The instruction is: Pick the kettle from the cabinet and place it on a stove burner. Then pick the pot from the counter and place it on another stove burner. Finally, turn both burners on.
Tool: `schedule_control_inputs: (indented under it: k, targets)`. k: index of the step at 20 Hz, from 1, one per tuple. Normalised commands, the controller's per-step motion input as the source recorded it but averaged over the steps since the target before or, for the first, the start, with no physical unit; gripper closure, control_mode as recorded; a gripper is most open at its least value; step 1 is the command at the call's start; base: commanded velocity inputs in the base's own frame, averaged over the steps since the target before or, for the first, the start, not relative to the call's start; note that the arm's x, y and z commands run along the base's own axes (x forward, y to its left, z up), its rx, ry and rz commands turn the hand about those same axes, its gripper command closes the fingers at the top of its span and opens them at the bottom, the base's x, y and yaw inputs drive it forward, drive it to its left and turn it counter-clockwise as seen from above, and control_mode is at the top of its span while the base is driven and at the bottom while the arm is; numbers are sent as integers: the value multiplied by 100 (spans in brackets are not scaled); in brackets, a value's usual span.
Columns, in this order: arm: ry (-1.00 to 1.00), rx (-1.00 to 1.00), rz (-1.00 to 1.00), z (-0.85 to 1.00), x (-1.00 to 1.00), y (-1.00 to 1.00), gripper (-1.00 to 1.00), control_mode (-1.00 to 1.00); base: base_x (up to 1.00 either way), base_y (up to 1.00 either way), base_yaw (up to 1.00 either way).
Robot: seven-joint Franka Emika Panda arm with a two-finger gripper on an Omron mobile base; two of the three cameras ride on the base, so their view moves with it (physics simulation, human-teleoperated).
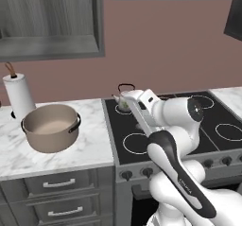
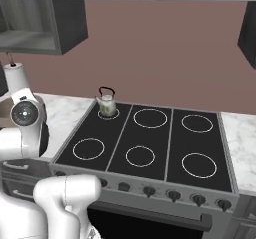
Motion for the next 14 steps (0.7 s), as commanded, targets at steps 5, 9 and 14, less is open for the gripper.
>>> schedule_control_inputs:
  k: [5, 9, 14]
  targets:
    - [0, 0, 0, 0, 0, 0, -100, 100, -4, 46, -5]
    - [0, 0, 0, 0, 0, 0, -100, 100, -1, 50, -3]
    - [0, 0, 0, 0, 0, 0, -100, 100, 0, 51, -2]
